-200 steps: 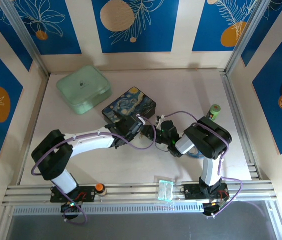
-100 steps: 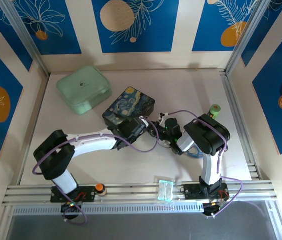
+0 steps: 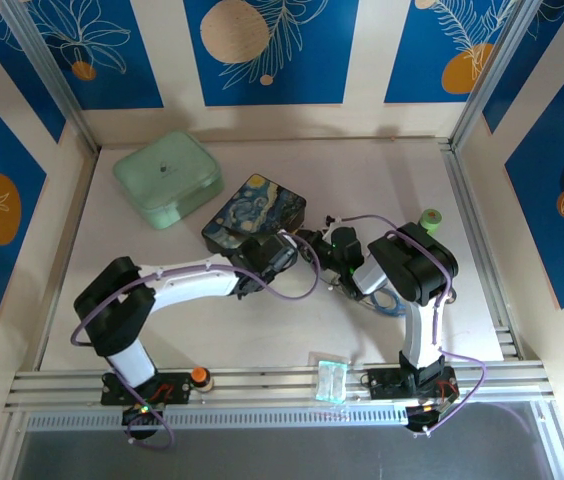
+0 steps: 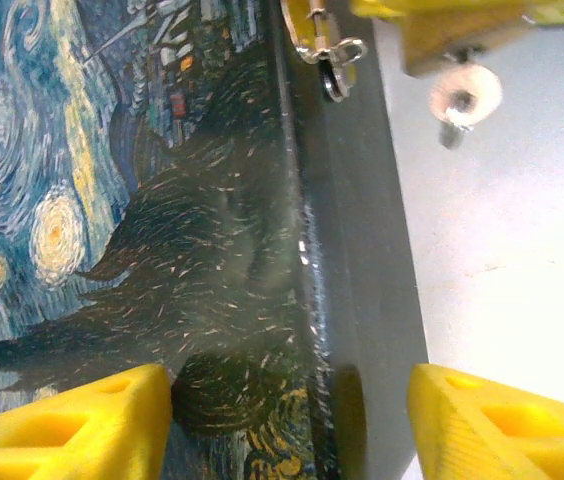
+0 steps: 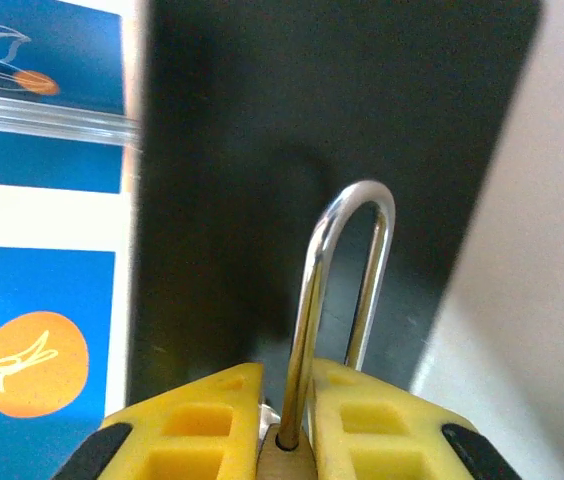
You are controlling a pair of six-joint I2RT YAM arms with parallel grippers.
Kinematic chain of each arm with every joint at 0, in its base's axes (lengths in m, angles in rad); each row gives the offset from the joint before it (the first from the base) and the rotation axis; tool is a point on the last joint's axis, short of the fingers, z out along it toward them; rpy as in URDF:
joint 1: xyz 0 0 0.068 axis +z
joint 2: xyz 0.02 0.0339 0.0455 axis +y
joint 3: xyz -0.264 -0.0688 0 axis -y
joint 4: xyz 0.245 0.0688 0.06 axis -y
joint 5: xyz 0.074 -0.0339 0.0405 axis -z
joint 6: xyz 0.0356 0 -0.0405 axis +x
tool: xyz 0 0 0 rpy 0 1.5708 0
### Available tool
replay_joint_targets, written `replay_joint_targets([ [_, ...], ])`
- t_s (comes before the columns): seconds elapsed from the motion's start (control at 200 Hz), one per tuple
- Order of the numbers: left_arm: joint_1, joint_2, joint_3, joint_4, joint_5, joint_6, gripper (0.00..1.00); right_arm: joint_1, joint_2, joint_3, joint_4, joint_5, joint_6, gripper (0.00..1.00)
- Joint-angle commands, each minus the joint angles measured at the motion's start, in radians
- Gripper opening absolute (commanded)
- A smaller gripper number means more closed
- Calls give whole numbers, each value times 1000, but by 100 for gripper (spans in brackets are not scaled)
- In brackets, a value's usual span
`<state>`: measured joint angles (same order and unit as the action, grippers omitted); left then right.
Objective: Unlock the padlock with the key
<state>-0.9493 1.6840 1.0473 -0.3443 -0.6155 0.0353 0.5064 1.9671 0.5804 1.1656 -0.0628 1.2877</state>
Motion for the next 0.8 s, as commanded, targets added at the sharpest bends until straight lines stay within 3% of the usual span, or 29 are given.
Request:
replay_joint_targets([
  [0.0,-3,25,26,-165,-44,-166,70,-8,-3,-20,-118,-54,-1,5],
  [0.16,-5,10,40,-183,-78,-230,87,-29,-59,17,-375,-139,-86,5],
  [0.28,-7,-18,30,-251,-144,-297,99,-32,-127,71,-682,-150,-171,6],
  [0.355,-3,-52,9,-272,-153,-364,99,-37,-148,142,-917,-155,-252,8],
  [0.415,-2,-85,-21,-245,-122,-406,99,-44,-147,173,-1007,-171,-296,8],
  [0.51,-3,-109,-67,-185,-86,-468,100,-61,-130,216,-1117,-207,-347,10],
  [0.66,8,-53,-67,-200,-129,-534,100,-62,-119,310,-1323,-177,-449,15],
  [0.795,34,-51,-95,-157,-112,-568,99,-82,-133,312,-1378,-168,-482,21],
])
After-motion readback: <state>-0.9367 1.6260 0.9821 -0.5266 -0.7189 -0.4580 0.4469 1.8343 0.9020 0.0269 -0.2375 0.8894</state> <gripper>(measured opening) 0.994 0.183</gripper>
